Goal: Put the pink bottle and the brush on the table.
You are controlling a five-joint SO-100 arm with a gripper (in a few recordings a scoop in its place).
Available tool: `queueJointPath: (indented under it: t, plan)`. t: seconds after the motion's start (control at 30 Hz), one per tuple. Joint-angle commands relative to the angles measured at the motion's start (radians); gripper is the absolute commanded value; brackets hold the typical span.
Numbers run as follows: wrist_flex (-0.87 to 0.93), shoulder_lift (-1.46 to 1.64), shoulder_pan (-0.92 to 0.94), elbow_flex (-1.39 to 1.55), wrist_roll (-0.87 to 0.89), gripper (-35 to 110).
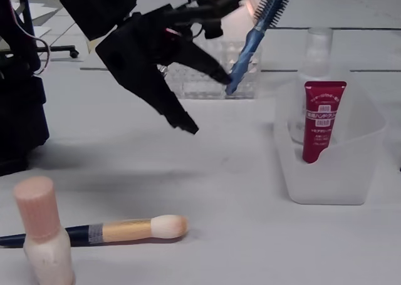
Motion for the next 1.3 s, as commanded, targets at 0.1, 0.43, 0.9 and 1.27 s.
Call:
queueJointPath:
  t: [0.1, 0.43, 0.9, 1.27]
  plan:
    - [-0.103, 0.130, -0.112, 0.044, 0.253, 41]
    - [-0.262, 0.270, -0.272, 0.175, 0.695, 21]
    - [-0.439, 0.652, -0.387, 0.637, 1.075, 0]
    - [-0.414, 1.046, -0.416, 1.074, 1.259, 0]
